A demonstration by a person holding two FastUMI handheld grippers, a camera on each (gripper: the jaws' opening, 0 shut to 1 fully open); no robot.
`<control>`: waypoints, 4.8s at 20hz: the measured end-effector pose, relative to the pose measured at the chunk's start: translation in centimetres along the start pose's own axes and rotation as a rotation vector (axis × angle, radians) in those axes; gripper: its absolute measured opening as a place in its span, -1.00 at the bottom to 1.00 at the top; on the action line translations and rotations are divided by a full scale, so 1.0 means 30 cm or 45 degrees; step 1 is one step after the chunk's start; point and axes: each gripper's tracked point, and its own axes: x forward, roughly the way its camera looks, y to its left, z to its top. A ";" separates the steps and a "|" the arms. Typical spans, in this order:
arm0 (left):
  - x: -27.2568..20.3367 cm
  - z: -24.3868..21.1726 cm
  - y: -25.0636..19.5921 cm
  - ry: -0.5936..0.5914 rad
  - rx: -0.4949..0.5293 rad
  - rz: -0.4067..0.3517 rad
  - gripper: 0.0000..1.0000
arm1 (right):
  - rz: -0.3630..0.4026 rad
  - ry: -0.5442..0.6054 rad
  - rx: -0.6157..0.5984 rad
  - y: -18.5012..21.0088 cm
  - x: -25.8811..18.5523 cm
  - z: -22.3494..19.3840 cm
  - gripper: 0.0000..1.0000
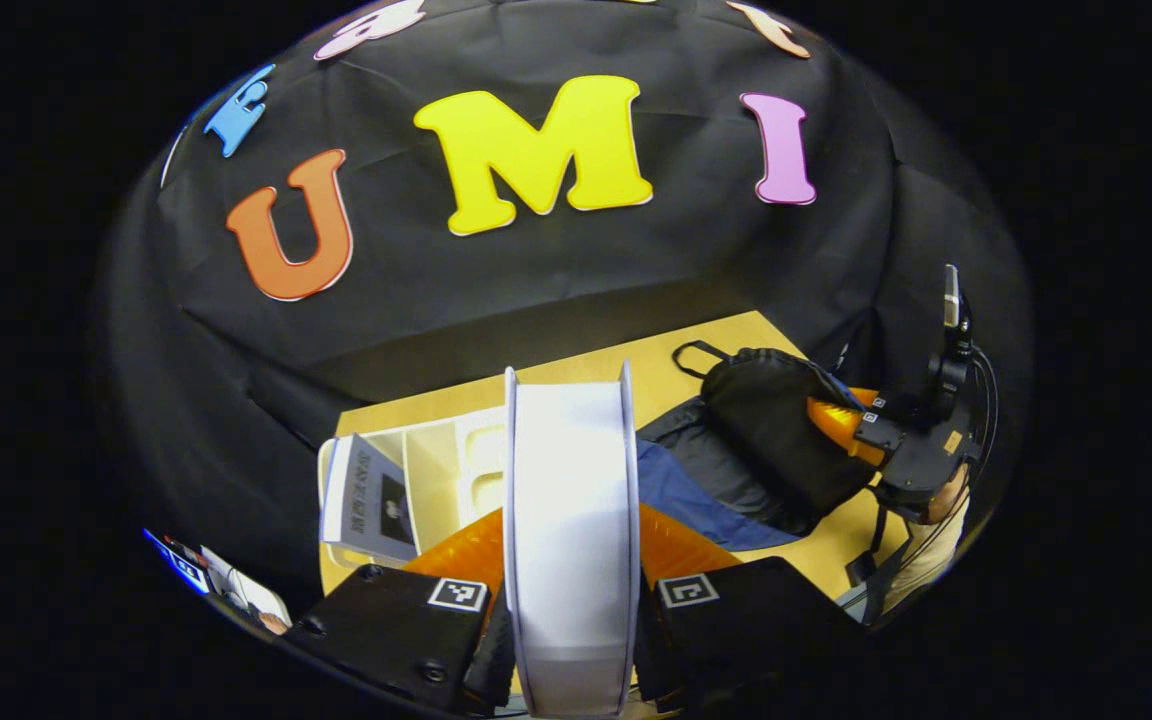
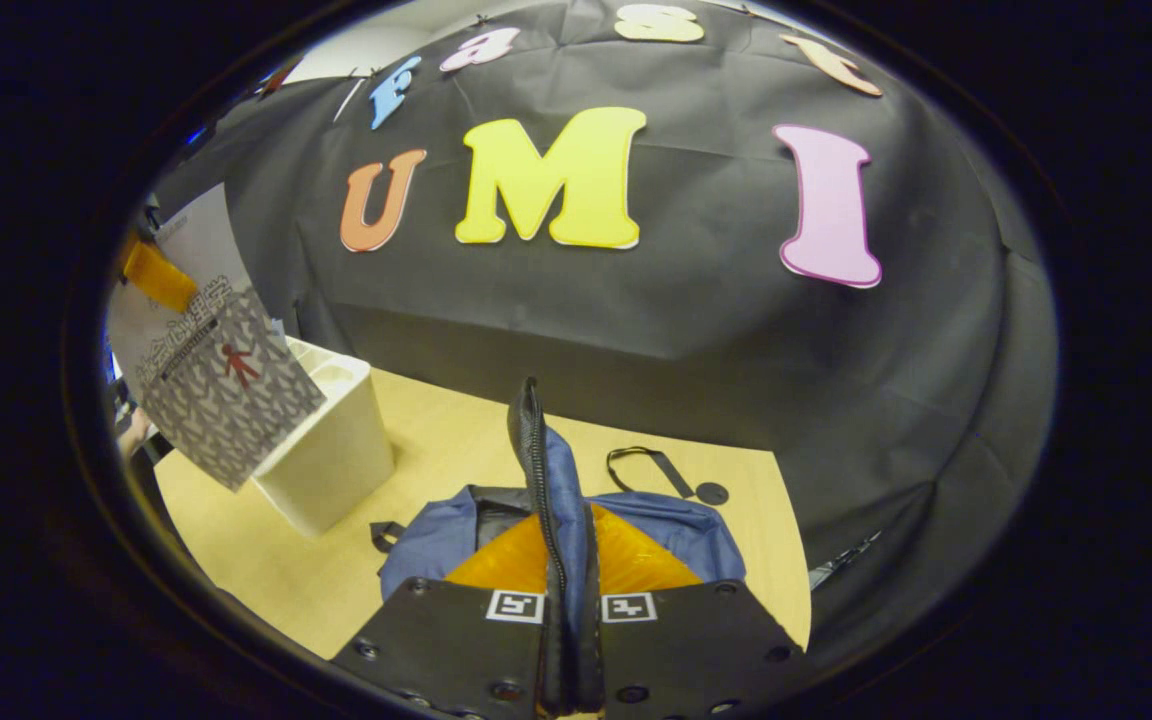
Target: Open the schoolbag, grab two books from the bookshelf and put them into the schoolbag.
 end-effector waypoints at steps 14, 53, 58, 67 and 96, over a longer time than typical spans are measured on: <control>0.351 -0.042 -0.299 0.192 -0.537 -0.535 -0.03 | -0.043 0.034 0.052 -0.015 0.007 0.057 -0.87; 0.963 -0.196 -0.757 0.084 -1.159 -1.029 0.56 | 0.057 -0.088 0.016 0.100 -0.004 0.183 -0.88; 0.933 -0.196 -0.617 0.016 -0.977 -0.820 0.71 | 0.026 -0.110 0.061 0.039 -0.002 0.169 -0.87; 0.685 -0.133 -0.441 -0.135 -0.585 -0.589 0.91 | 0.009 -0.121 0.115 0.001 0.000 0.115 -0.88; 0.105 -0.016 0.761 -0.290 -0.174 0.274 0.94 | 0.155 -0.085 0.130 0.161 0.042 0.052 -0.87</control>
